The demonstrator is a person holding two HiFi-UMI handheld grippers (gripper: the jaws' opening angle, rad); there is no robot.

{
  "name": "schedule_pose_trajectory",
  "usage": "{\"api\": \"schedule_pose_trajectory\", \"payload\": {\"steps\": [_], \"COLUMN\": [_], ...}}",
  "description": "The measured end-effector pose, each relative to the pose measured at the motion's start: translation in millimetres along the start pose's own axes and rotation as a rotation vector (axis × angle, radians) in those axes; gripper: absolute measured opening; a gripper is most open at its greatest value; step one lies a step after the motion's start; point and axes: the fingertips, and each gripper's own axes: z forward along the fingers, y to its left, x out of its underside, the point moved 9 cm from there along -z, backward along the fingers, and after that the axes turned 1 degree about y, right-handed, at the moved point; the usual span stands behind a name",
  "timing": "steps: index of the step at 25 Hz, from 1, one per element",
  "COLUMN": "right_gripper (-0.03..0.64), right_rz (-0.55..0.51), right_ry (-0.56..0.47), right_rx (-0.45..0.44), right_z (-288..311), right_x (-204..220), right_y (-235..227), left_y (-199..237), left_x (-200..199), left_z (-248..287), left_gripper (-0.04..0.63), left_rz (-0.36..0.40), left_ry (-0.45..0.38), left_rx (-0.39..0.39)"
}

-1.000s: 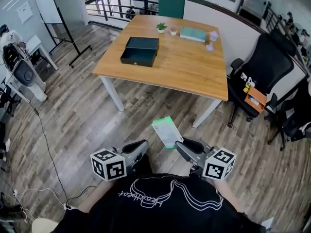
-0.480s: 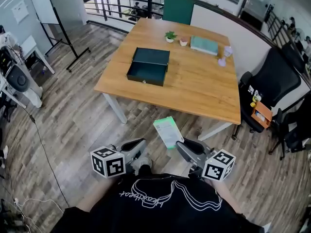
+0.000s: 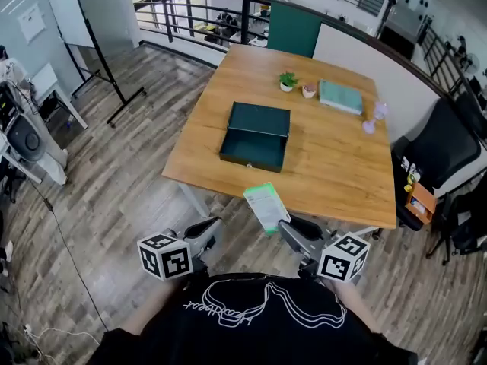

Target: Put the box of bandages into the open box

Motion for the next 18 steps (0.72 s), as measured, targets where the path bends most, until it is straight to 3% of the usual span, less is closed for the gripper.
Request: {"api": "schedule_pose_trajectory", "payload": {"steps": [8,18], "right_gripper": [0.112,0.112], "right_rz": [-0.06,-0.031], "right_ry": [0.063,0.115], "right_rx": [0.061,0.068], "right_z": [32,77], "right_x": [-14,-42], "right_y": [-20,-84], "left_y": [35,70], "left_x": [-22,-52], "left_z": [24,74], "left_gripper": [0.0,0.0], "left_rz": [-0.017,-0.055], "left_ry": [-0.001,0.018], "left_rx": [0.031,0.014]}}
